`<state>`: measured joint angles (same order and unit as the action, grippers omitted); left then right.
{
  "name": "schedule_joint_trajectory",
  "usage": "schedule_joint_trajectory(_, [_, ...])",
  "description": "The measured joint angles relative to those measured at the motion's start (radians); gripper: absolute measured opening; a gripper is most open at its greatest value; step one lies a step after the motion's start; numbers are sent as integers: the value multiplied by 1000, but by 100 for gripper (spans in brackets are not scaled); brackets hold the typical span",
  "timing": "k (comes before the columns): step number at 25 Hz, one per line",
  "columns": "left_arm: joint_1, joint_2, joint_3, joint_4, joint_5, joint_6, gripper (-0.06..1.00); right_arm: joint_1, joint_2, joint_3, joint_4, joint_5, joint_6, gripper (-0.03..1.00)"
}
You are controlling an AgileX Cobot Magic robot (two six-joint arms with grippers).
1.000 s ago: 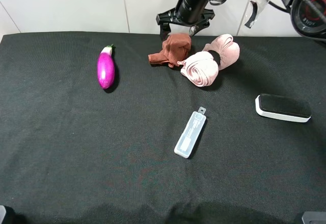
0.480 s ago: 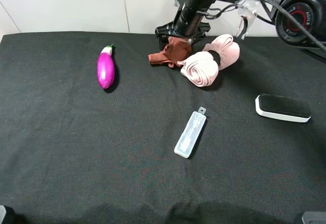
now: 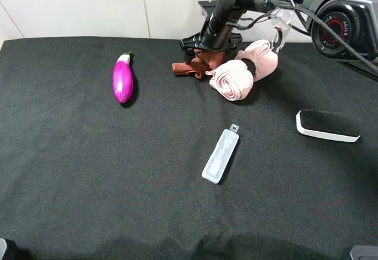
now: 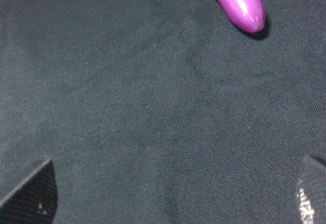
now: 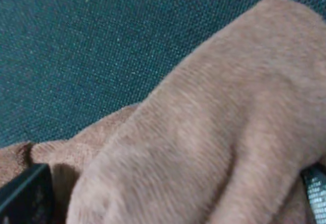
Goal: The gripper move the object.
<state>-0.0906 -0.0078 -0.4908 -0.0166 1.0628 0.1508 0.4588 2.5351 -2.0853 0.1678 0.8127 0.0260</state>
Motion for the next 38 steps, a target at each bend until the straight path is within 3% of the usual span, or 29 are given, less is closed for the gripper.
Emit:
schedule_joint_trajectory(8, [0,0,0,0,0,0,99,0,6,0,-1,6,0,66])
schedule_joint_trajectory(18, [0,0,0,0,0,0,99,0,6,-2,-11,13,0,14])
schedule_joint_trajectory(31, [0,0,0,0,0,0,99,0,-6,-2,-12,23,0,14])
schedule_joint_trajectory(38, [0,0,0,0,0,0,99,0,-57,-2,-23,78,0,14])
